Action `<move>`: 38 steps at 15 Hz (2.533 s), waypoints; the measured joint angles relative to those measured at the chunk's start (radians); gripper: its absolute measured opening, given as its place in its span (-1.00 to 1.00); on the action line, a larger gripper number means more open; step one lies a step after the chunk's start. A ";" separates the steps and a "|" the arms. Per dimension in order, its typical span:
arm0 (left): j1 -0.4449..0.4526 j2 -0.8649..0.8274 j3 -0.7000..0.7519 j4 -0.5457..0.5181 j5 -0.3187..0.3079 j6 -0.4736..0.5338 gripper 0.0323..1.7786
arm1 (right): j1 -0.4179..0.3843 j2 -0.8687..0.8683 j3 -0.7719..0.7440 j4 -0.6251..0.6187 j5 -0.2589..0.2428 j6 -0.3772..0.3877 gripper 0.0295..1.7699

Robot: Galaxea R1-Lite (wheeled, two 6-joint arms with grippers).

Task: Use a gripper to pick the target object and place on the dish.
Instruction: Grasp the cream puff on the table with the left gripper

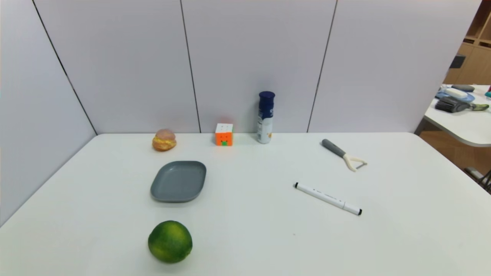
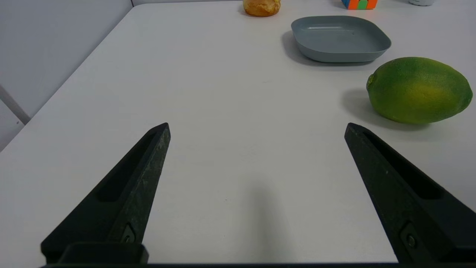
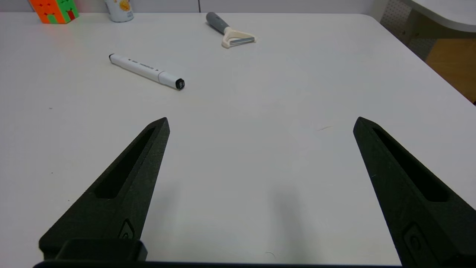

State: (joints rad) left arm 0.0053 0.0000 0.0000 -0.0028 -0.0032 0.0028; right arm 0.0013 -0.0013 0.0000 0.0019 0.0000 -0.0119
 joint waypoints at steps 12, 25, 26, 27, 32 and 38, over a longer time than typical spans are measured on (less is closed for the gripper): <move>0.000 0.000 0.000 -0.002 0.001 -0.005 0.90 | 0.000 0.000 0.000 0.000 0.000 0.000 0.93; 0.003 0.056 -0.193 -0.006 -0.004 0.012 0.90 | 0.000 0.000 0.000 0.000 0.000 0.000 0.93; 0.004 0.093 -0.269 -0.006 -0.003 0.018 0.90 | 0.000 0.000 0.000 0.000 0.000 0.000 0.93; 0.007 0.140 -0.349 -0.006 -0.003 0.027 0.90 | 0.000 0.000 0.000 0.000 0.000 0.000 0.93; 0.017 0.494 -0.824 -0.007 -0.004 0.100 0.90 | 0.000 0.000 0.000 0.000 0.000 0.000 0.93; 0.018 0.973 -1.444 0.029 -0.011 0.138 0.90 | 0.000 0.000 0.000 0.000 0.000 0.000 0.93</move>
State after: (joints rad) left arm 0.0230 0.9726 -1.4440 0.0260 -0.0138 0.1409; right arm 0.0013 -0.0013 0.0000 0.0017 0.0000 -0.0115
